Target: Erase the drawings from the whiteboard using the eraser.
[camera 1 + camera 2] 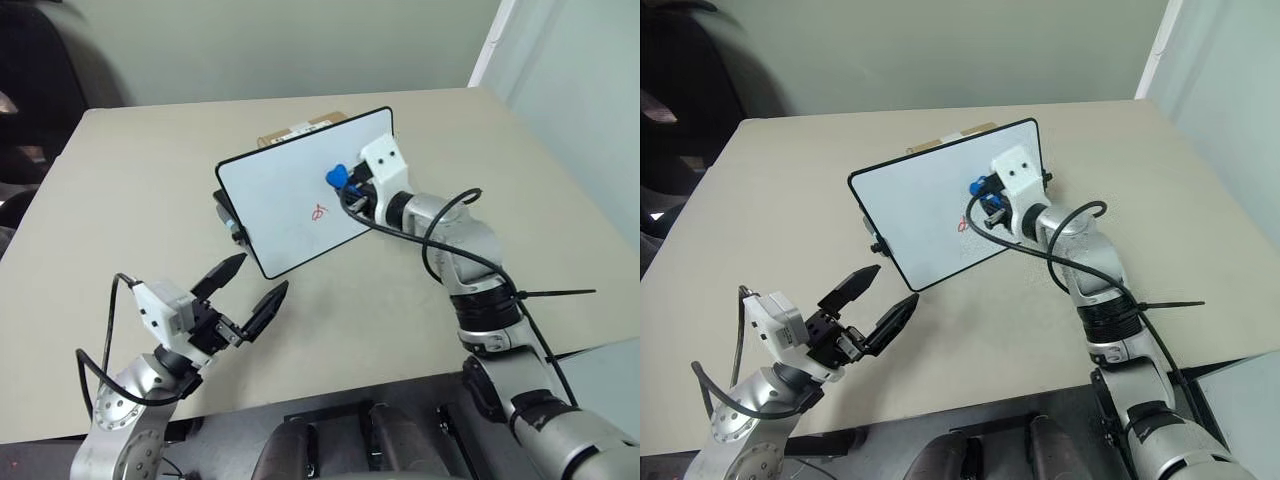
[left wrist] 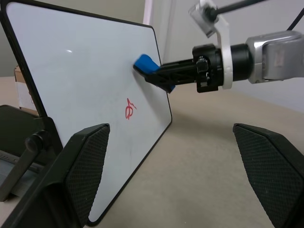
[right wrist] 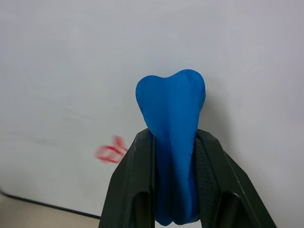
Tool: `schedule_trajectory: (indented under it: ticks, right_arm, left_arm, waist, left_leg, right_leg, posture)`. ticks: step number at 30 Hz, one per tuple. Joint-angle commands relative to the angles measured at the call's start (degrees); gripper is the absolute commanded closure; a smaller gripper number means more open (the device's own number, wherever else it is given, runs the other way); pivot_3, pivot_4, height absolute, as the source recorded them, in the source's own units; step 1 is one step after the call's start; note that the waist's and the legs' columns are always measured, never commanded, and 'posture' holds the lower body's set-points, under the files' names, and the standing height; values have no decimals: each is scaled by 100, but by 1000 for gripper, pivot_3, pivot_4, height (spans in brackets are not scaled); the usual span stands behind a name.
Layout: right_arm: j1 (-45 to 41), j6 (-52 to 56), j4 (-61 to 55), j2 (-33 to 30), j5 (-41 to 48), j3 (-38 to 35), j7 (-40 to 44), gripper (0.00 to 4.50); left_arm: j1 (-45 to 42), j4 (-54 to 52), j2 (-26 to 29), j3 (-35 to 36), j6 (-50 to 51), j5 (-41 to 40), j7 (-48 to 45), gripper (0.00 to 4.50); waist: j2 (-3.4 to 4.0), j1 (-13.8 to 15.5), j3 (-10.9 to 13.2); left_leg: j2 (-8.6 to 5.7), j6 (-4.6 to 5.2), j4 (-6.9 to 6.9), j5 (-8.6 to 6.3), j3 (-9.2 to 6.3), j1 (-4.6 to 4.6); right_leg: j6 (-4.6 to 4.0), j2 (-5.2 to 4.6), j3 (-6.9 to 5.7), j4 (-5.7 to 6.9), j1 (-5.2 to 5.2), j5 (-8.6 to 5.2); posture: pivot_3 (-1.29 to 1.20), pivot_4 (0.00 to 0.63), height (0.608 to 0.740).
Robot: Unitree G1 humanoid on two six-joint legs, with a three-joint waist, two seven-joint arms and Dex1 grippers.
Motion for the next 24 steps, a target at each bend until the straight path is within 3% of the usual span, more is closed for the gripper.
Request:
schedule_trajectory:
  ticks: [1, 12, 24]
  right_arm:
    - [38, 65, -177, 89, 57, 273, 99, 3509]
    - [349, 41, 699, -94, -202, 631, 45, 3509]
    - [256, 177, 637, -147, -229, 726, 154, 3509]
  left_arm:
    - [6, -86, -5, 81, -139, 1, -46, 0]
    - [171, -217, 14, 202, -135, -57, -1, 0]
    - [157, -269, 42, 234, -77, -84, 12, 0]
  waist:
    - [0, 0, 0]
    - [-1, 14, -1]
    - [-1, 10, -1]
  left_leg:
    - [0, 0, 0, 0, 0, 0]
    - [0, 7, 22, -3, 0, 20]
    - [0, 1, 21, 14, -1, 24]
  right_leg:
    - [1, 0, 0, -1, -4, 0]
    - [-4, -1, 0, 5, 14, 10]
    - [-15, 0, 0, 5, 17, 27]
  posture:
    - [0, 150, 740]
    - [0, 150, 740]
    - [0, 150, 740]
